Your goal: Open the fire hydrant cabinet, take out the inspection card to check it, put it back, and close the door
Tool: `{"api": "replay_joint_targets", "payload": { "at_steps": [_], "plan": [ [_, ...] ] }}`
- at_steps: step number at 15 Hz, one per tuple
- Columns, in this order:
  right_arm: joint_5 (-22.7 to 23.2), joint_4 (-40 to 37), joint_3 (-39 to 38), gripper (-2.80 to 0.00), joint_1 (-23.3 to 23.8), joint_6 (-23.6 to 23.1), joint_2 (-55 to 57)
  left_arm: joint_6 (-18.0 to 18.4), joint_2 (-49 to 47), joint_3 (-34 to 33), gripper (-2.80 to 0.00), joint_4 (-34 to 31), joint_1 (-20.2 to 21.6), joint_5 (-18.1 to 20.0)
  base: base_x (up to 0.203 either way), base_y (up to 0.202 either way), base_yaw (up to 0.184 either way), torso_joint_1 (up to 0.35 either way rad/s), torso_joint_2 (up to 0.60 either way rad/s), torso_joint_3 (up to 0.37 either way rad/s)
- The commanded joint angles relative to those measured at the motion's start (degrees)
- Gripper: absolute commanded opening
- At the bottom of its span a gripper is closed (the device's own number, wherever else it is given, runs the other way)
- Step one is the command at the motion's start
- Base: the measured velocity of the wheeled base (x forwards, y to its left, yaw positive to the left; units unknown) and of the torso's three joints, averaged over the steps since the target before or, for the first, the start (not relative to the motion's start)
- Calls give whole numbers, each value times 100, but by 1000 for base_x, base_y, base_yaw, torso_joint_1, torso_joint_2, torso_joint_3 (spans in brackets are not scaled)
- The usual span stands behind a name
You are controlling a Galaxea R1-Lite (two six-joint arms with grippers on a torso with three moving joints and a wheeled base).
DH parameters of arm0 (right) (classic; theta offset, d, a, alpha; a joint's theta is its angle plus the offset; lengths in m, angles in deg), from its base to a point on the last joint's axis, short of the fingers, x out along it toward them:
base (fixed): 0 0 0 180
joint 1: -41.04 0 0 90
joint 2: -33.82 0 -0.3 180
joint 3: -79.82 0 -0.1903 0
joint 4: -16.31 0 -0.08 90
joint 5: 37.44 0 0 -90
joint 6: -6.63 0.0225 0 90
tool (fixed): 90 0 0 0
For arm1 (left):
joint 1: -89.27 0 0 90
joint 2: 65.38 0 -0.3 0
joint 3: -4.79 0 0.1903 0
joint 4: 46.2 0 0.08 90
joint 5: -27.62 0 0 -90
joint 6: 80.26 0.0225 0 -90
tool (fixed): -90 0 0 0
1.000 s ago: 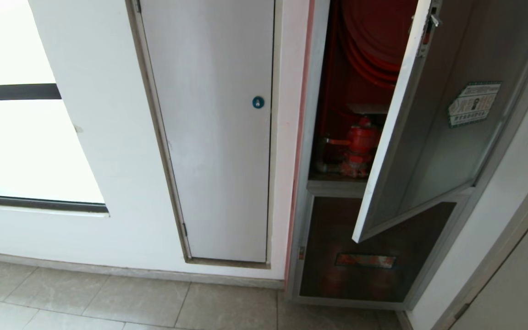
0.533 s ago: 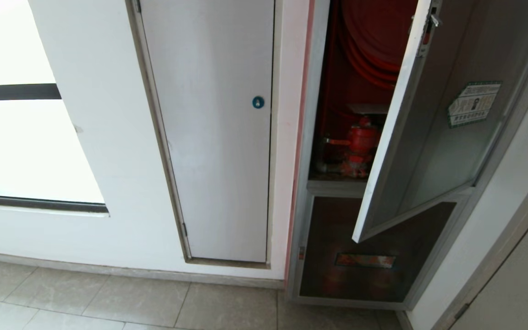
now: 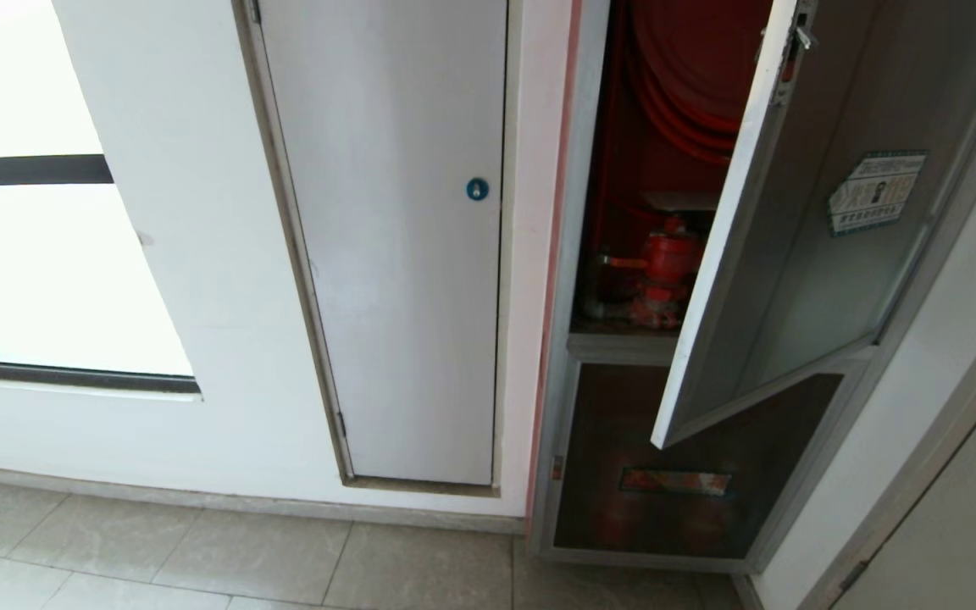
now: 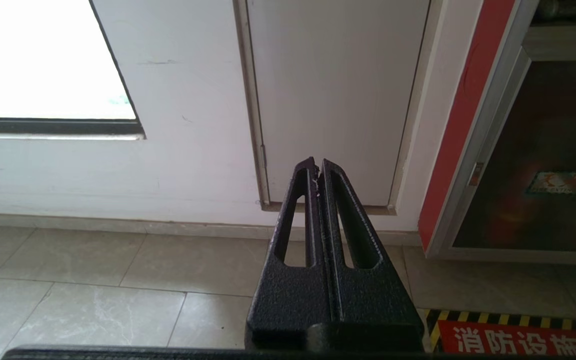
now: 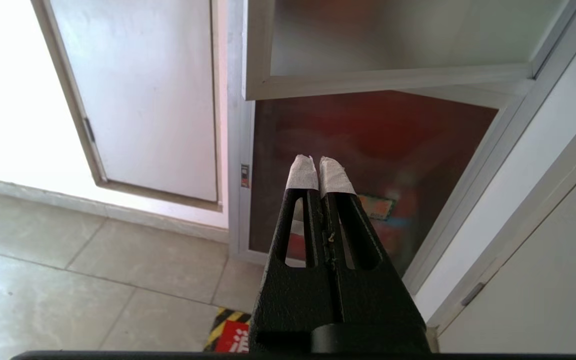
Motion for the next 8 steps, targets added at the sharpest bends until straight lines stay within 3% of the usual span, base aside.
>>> {"api": "replay_joint_targets", "payload": {
  "at_steps": [1, 5, 8],
  "plan": [
    [26, -11, 28, -280, -6, -84, 55, 0, -7, -35, -280, 3, 2, 1, 0, 0, 0, 0, 0, 0],
    [80, -3, 37, -280, -2, -238, 296, 0, -1, -35, -280, 3, 2, 1, 0, 0, 0, 0, 0, 0],
    [263, -35, 404, -280, -3, -91, 573, 0, -7, -35, -280, 3, 2, 1, 0, 0, 0, 0, 0, 0]
  ]
}}
